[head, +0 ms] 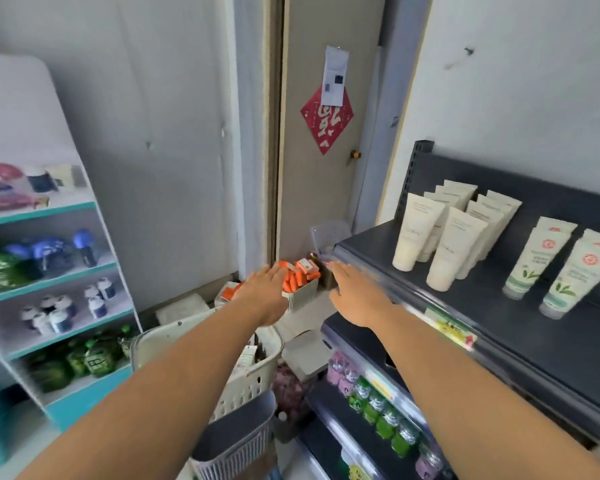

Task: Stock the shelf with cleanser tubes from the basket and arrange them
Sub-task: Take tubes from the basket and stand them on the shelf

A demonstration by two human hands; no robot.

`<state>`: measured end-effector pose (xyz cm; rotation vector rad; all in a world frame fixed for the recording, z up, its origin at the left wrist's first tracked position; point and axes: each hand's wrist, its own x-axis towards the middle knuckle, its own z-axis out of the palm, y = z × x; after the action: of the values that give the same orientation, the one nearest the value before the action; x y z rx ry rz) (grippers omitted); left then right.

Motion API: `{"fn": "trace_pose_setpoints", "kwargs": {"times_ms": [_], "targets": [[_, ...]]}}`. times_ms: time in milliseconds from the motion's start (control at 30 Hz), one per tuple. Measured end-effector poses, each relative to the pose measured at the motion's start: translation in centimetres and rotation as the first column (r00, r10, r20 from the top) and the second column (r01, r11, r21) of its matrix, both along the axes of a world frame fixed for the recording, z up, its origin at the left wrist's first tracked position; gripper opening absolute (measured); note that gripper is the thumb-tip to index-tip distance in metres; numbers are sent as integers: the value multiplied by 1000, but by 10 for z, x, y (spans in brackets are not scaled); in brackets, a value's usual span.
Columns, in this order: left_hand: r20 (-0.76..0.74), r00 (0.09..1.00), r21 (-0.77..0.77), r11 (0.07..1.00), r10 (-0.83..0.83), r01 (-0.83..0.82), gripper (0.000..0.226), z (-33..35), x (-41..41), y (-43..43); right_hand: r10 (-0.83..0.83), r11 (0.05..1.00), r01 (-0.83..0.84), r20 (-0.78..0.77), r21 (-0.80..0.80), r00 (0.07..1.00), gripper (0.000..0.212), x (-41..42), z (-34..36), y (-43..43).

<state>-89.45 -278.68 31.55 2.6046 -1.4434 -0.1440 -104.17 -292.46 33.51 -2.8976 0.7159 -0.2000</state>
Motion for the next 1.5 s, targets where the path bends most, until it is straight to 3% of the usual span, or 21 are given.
{"fn": "trace_pose_setpoints", "kwargs": {"times_ms": [267,700,867,1033,1233,1333,1433,1500], "targets": [[-23,993,59,992,116,-114,70,-30,99,81,156,987,-154,-43,49,987,62,125,-38,73],[-271,935,131,971,230,-200,71,-122,184,127,178,973,-144,-188,180,966,61,223,-122,99],[-354,869,187,937,346,-296,71,-164,206,123,199,966,-132,-312,223,929,62,249,-165,79],[-483,749,259,891,453,-372,68,-210,213,121,249,931,-103,-406,349,879,60,272,-213,69],[-549,643,337,845,535,-416,70,-258,221,123,305,887,-77,-450,456,840,45,288,-271,68],[-551,591,378,808,589,-452,73,-280,226,127,253,852,36,-470,522,846,38,293,-298,69],[-556,546,417,778,627,-470,71,-296,226,126,57,800,290,-548,525,835,30,294,-326,71],[-584,499,435,766,640,-474,71,-307,222,123,-49,763,399,-570,509,820,36,291,-344,71]]}}
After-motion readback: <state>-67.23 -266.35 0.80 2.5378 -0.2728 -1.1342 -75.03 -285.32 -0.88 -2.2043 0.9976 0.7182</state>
